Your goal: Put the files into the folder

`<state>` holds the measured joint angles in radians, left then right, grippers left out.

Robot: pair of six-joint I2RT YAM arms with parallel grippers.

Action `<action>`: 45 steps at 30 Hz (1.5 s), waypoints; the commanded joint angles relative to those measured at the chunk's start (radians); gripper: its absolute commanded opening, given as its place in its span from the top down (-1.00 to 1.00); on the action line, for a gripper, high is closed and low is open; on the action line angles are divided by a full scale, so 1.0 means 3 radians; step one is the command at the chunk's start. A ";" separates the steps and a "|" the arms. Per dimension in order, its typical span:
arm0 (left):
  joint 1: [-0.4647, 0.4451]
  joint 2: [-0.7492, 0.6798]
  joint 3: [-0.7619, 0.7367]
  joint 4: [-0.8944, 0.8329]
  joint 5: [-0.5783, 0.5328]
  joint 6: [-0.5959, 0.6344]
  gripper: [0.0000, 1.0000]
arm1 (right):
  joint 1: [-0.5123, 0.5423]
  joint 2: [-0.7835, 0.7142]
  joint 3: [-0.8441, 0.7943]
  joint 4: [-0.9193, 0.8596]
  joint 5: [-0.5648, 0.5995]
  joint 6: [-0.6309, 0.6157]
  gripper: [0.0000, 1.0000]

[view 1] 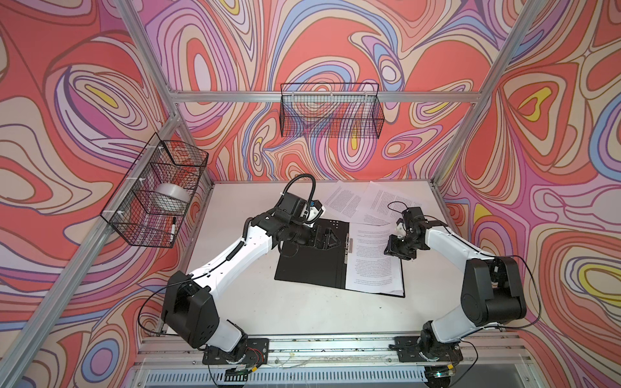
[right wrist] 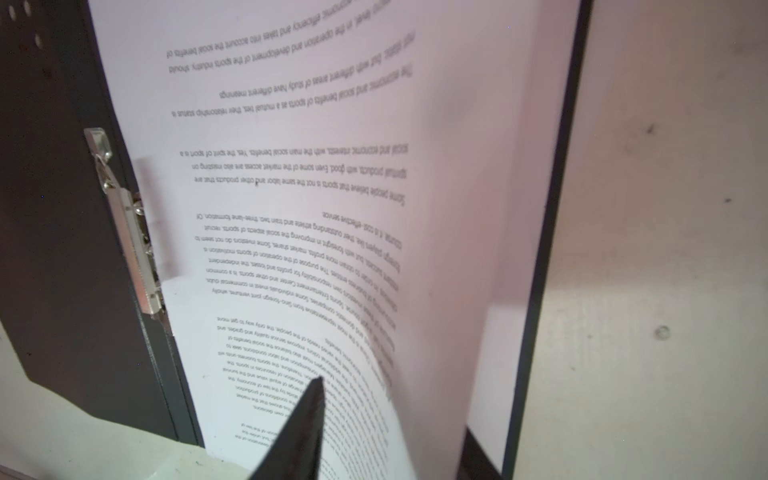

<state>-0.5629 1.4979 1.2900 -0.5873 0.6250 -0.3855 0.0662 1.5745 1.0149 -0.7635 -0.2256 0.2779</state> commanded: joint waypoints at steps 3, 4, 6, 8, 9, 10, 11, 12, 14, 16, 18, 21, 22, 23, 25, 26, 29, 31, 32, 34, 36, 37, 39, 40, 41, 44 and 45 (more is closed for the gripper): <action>0.0007 0.0028 -0.0005 -0.0048 0.0031 0.0022 -1.00 | -0.0001 -0.0148 0.0118 -0.0201 0.0475 0.0081 -0.19; 0.0005 0.0025 -0.0005 -0.0047 0.0033 0.0025 -1.00 | -0.0003 -0.0188 0.0115 -0.0224 0.0510 0.0086 -0.23; 0.0005 0.0033 -0.0005 -0.0048 0.0037 0.0022 -1.00 | -0.0001 -0.0273 0.0123 -0.0281 0.0573 0.0096 -0.27; 0.0006 0.0038 -0.0005 -0.0047 0.0047 0.0022 -1.00 | -0.0001 -0.0352 0.0125 -0.0324 0.0573 0.0101 -0.29; 0.0005 0.0038 -0.0005 -0.0048 0.0056 0.0026 -1.00 | -0.0001 -0.0383 0.0130 -0.0347 0.0560 0.0096 -0.28; 0.0005 0.0039 -0.0005 -0.0045 0.0056 0.0021 -1.00 | -0.0001 -0.0411 0.0121 -0.0358 0.0507 0.0094 -0.25; 0.0006 0.0042 -0.0005 -0.0046 0.0046 0.0018 -1.00 | -0.0001 -0.0438 0.0106 -0.0369 0.0437 0.0102 -0.19; 0.0005 0.0045 -0.0005 -0.0047 0.0039 0.0019 -1.00 | -0.0001 -0.0472 0.0083 -0.0388 0.0388 0.0123 -0.07; 0.0005 0.0053 -0.0001 -0.0056 0.0027 0.0025 -1.00 | -0.0001 -0.0552 -0.0022 -0.0402 0.0235 0.0168 0.24; 0.0005 0.0065 0.0000 -0.0057 0.0020 0.0024 -1.00 | -0.0005 -0.0637 -0.0170 -0.0399 0.0035 0.0237 0.51; 0.0005 0.0080 0.0000 -0.0056 0.0022 0.0028 -1.00 | 0.0085 -0.0702 -0.0275 -0.0423 0.0093 0.0362 0.82; 0.0006 0.0108 0.0000 -0.0060 0.0029 0.0024 -1.00 | 0.0240 -0.0792 -0.0258 -0.0568 0.0424 0.0834 0.94; 0.0005 0.0122 0.0005 -0.0071 0.0028 0.0025 -1.00 | 0.0244 -0.0825 -0.0321 -0.0546 0.0414 0.0966 0.97; 0.0005 0.0131 0.0010 -0.0080 0.0016 0.0027 -1.00 | 0.0244 -0.0865 -0.0401 -0.0511 0.0366 0.1120 1.00; 0.0005 0.0141 0.0011 -0.0085 -0.0016 0.0032 -1.00 | 0.0244 -0.0906 -0.0588 -0.0448 0.0311 0.1391 1.00; 0.0005 0.0146 0.0006 -0.0081 -0.0031 0.0027 -1.00 | 0.0246 -0.0931 -0.0702 -0.0419 0.0320 0.1498 1.00; 0.0005 0.0186 0.0010 -0.0089 -0.0047 0.0033 -1.00 | 0.0249 -0.1029 -0.0994 -0.0343 0.0356 0.1692 1.00; 0.0005 0.0216 0.0011 -0.0093 -0.0056 0.0032 -1.00 | 0.0248 -0.1124 -0.1141 -0.0240 0.0308 0.1768 1.00; 0.0005 0.0238 0.0013 -0.0093 -0.0052 0.0029 -1.00 | 0.0245 -0.1161 -0.1194 -0.0207 0.0307 0.1804 1.00; 0.0005 0.0272 0.0021 -0.0094 -0.0037 0.0025 -1.00 | 0.0245 -0.1171 -0.1242 -0.0201 0.0376 0.1842 1.00; 0.0005 0.0303 0.0026 -0.0093 -0.0030 0.0016 -1.00 | 0.0242 -0.1130 -0.1258 -0.0191 0.0446 0.1845 1.00; 0.0005 0.0314 0.0021 -0.0096 -0.0032 0.0014 -1.00 | 0.0241 -0.1074 -0.1264 -0.0170 0.0488 0.1835 1.00; 0.0005 0.0330 0.0021 -0.0091 -0.0037 0.0011 -1.00 | 0.0244 -0.0963 -0.1286 -0.0087 0.0464 0.1822 1.00; 0.0007 0.0335 0.0021 -0.0093 -0.0046 0.0007 -1.00 | 0.0246 -0.0888 -0.1295 -0.0051 0.0429 0.1820 1.00; 0.0005 0.0335 0.0021 -0.0099 -0.0059 0.0016 -1.00 | 0.0245 -0.0818 -0.1308 -0.0029 0.0410 0.1820 1.00; 0.0007 0.0316 0.0026 -0.0113 -0.0131 0.0027 -1.00 | 0.0246 -0.0763 -0.1315 -0.0013 0.0440 0.1815 1.00; 0.0009 0.0312 0.0031 -0.0124 -0.0161 0.0032 -1.00 | 0.0245 -0.0779 -0.1325 -0.0002 0.0435 0.1807 1.00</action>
<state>-0.5629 1.5875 1.2900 -0.5957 0.6060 -0.3885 0.1387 1.3270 0.6399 -0.7918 -0.1150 0.8104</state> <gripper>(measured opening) 0.996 0.047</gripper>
